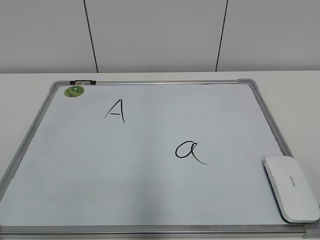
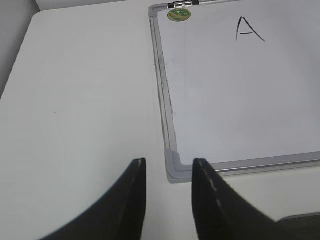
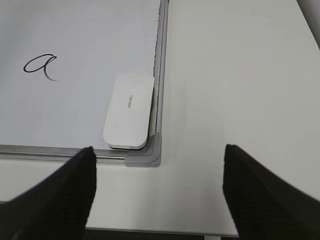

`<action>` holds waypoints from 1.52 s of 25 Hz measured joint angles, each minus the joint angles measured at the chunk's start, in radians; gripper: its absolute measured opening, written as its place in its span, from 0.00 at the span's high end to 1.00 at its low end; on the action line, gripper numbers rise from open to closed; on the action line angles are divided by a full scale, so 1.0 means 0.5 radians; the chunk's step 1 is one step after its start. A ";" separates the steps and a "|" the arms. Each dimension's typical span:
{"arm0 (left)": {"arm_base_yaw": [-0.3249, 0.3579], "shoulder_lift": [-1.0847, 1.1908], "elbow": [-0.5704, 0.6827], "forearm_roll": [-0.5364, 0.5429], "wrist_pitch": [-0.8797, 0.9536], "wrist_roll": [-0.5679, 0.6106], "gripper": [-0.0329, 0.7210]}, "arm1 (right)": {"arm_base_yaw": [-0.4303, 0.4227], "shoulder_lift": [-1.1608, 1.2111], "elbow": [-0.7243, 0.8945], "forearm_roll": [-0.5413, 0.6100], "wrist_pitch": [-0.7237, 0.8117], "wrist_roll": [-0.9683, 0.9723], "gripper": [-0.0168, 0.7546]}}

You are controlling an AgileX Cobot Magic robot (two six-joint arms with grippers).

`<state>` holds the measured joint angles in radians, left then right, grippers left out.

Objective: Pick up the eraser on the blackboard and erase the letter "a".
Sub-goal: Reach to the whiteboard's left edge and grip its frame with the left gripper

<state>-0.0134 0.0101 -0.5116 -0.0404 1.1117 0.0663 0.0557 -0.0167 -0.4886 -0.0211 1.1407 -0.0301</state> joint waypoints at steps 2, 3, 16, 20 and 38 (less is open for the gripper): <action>0.000 0.000 0.000 0.000 0.000 0.000 0.65 | 0.000 0.000 0.000 0.000 0.000 0.000 0.22; 0.000 0.000 0.000 0.000 0.000 0.000 0.65 | 0.000 0.000 0.000 0.000 0.000 0.000 0.22; 0.000 0.000 0.000 0.000 0.000 0.000 0.65 | 0.000 0.000 0.000 0.000 0.000 0.000 0.22; 0.000 0.000 0.000 0.000 0.000 0.000 0.65 | 0.000 0.000 0.000 0.000 0.000 0.000 0.22; 0.000 0.000 0.000 0.000 0.000 0.000 0.54 | 0.000 0.000 0.000 0.000 0.000 0.000 0.22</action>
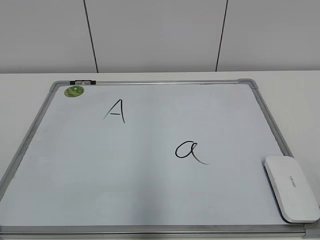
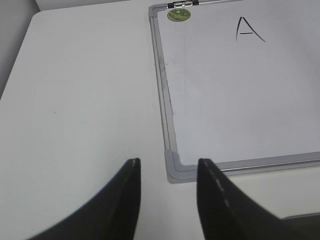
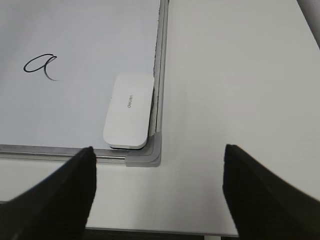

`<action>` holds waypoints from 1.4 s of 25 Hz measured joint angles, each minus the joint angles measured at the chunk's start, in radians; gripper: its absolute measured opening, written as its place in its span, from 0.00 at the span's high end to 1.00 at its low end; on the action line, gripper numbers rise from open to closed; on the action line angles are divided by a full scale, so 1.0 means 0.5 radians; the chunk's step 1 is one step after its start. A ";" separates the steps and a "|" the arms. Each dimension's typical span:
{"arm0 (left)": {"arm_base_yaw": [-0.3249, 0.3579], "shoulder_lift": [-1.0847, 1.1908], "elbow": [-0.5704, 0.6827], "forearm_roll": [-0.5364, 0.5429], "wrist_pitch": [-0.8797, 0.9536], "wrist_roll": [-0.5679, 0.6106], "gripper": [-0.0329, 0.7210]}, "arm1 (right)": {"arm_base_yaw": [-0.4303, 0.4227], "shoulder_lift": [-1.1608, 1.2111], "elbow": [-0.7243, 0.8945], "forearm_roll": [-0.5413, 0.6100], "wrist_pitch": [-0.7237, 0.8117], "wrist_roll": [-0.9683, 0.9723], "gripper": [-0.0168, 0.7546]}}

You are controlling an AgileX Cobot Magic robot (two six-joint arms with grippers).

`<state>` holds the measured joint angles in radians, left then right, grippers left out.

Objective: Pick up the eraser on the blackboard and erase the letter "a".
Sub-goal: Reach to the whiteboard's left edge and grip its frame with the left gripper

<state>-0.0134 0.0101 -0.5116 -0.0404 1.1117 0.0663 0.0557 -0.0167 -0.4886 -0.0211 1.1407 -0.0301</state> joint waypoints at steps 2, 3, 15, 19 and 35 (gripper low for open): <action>0.000 0.000 0.000 0.000 -0.008 0.000 0.42 | 0.000 0.000 0.000 0.000 0.000 0.000 0.22; 0.000 0.000 -0.004 0.000 -0.023 0.000 0.36 | 0.000 0.000 0.000 0.000 0.000 0.000 0.22; 0.000 0.749 -0.201 -0.018 -0.394 0.000 0.16 | 0.000 0.000 0.000 0.000 0.000 0.000 0.22; 0.000 1.242 -0.308 -0.046 -0.572 0.000 0.16 | 0.000 0.000 0.000 0.000 0.000 0.000 0.22; 0.000 3.169 -1.352 -0.055 -0.396 0.030 0.17 | 0.000 0.000 0.000 0.000 0.000 0.000 0.22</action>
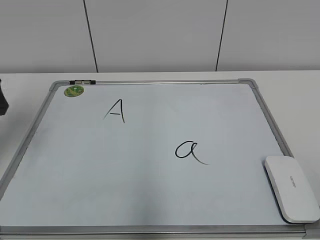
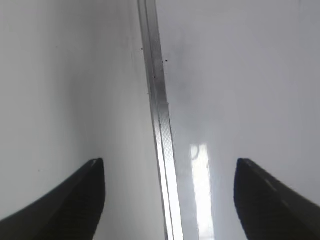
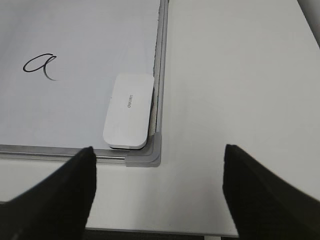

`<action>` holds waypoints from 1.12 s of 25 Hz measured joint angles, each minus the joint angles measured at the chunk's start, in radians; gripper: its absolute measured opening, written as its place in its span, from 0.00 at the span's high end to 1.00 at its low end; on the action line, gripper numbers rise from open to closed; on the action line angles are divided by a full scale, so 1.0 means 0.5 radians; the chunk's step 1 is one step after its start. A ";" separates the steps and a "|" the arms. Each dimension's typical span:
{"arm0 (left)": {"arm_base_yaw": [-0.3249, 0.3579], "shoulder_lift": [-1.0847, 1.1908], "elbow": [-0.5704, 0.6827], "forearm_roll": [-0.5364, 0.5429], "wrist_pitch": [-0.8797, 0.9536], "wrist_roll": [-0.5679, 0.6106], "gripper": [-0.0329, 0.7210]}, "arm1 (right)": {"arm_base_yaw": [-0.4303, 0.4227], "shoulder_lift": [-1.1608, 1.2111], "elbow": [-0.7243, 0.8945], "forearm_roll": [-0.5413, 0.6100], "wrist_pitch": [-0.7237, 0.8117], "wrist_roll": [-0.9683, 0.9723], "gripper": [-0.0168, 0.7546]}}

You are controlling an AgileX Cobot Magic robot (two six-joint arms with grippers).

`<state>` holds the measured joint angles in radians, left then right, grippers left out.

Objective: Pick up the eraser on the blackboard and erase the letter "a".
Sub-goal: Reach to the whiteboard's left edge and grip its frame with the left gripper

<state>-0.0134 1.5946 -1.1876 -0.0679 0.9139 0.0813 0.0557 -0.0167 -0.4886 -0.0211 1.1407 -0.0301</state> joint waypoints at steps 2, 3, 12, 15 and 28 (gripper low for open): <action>0.000 0.160 -0.108 -0.033 0.021 0.044 0.17 | 0.000 0.000 0.000 0.000 0.000 0.000 0.22; 0.000 0.241 -0.150 -0.061 0.039 0.075 0.17 | 0.000 0.000 0.000 0.000 0.000 0.000 0.22; 0.166 0.674 -0.403 -0.322 0.092 0.381 0.20 | 0.000 0.000 0.000 0.000 0.000 0.000 0.22; 0.241 0.773 -0.445 -0.466 0.104 0.501 0.25 | 0.000 0.000 0.000 0.000 0.000 0.000 0.22; 0.290 1.090 -0.716 -0.592 0.173 0.592 0.50 | 0.000 0.000 0.000 0.000 0.000 0.000 0.22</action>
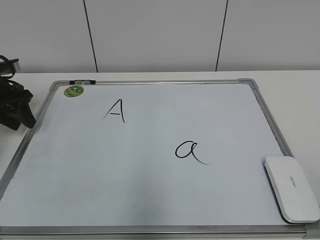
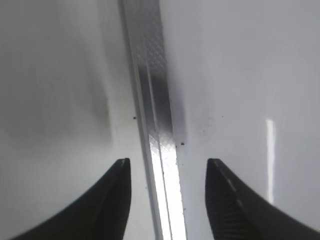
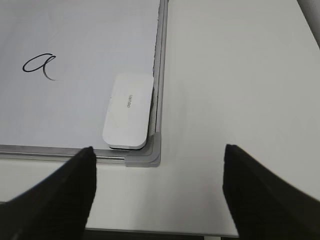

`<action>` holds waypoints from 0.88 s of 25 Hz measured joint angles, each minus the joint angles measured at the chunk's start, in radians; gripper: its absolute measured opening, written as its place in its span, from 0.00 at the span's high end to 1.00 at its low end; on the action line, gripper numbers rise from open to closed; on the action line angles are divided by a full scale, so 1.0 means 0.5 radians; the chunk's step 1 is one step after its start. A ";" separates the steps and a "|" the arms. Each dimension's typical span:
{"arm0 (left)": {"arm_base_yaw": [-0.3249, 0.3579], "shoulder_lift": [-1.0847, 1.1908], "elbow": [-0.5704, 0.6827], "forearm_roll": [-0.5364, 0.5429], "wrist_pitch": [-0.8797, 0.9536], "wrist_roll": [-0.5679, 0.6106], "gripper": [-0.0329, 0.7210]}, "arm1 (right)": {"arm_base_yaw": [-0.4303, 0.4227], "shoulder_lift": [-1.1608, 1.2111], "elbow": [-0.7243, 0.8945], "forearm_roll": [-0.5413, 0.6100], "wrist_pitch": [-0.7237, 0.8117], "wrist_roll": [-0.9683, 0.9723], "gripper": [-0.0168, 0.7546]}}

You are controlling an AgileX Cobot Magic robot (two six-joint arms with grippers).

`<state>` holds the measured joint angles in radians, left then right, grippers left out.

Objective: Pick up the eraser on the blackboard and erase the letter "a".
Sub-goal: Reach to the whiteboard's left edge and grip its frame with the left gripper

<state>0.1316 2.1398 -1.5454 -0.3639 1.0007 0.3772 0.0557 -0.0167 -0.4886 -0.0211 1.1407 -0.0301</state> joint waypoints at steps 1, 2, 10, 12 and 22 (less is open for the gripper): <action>0.001 0.022 -0.026 -0.004 0.013 0.000 0.50 | 0.000 0.000 0.000 0.000 0.000 0.000 0.22; 0.009 0.038 -0.046 -0.009 0.032 0.001 0.50 | 0.000 0.000 0.000 0.000 0.000 0.000 0.22; 0.047 0.150 -0.125 -0.028 0.079 0.004 0.51 | 0.000 0.000 0.000 0.000 0.000 0.000 0.22; 0.051 0.178 -0.125 -0.033 0.079 0.004 0.51 | 0.000 0.000 0.000 0.000 0.000 0.000 0.22; 0.051 0.203 -0.125 -0.050 0.079 0.009 0.64 | 0.000 0.000 0.000 0.000 0.000 0.000 0.22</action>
<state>0.1570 2.2415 -1.6077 -0.3888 1.0402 0.3816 0.0557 -0.0167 -0.4886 -0.0211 1.1407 -0.0301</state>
